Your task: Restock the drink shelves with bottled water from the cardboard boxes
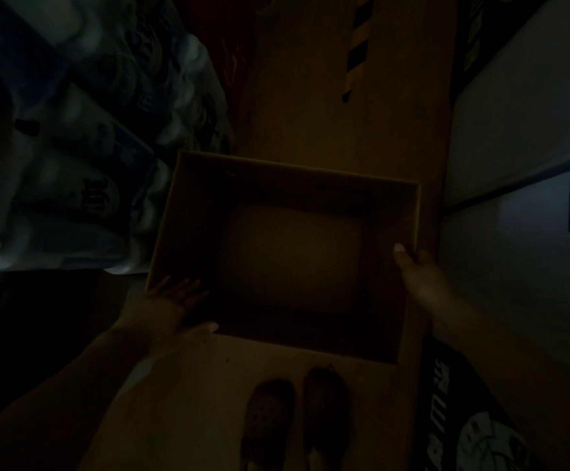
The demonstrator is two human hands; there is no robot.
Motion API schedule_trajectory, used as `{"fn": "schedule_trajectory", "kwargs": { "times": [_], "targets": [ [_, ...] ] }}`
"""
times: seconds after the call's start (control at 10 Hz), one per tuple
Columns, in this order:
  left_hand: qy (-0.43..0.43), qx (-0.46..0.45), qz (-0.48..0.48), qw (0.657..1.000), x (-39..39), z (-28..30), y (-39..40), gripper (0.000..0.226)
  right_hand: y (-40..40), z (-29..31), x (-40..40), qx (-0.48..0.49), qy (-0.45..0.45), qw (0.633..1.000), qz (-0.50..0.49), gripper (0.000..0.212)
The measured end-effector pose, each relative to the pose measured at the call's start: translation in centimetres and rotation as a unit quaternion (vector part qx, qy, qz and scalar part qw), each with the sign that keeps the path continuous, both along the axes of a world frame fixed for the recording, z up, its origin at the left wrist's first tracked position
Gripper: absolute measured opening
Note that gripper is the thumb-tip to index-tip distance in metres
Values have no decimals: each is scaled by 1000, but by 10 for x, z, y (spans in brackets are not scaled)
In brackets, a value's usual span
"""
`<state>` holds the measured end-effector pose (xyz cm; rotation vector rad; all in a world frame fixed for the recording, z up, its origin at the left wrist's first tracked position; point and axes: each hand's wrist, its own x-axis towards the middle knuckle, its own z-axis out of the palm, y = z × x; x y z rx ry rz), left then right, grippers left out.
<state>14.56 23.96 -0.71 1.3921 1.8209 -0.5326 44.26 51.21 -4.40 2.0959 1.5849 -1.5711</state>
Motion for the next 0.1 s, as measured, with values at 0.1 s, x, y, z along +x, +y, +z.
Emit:
{"fn": "schedule_trajectory", "kwargs": {
  "times": [0.1],
  "targets": [
    [-20, 59, 127, 990, 0, 15, 17, 109, -2, 23, -15, 85, -80, 990, 80, 79]
  ]
}}
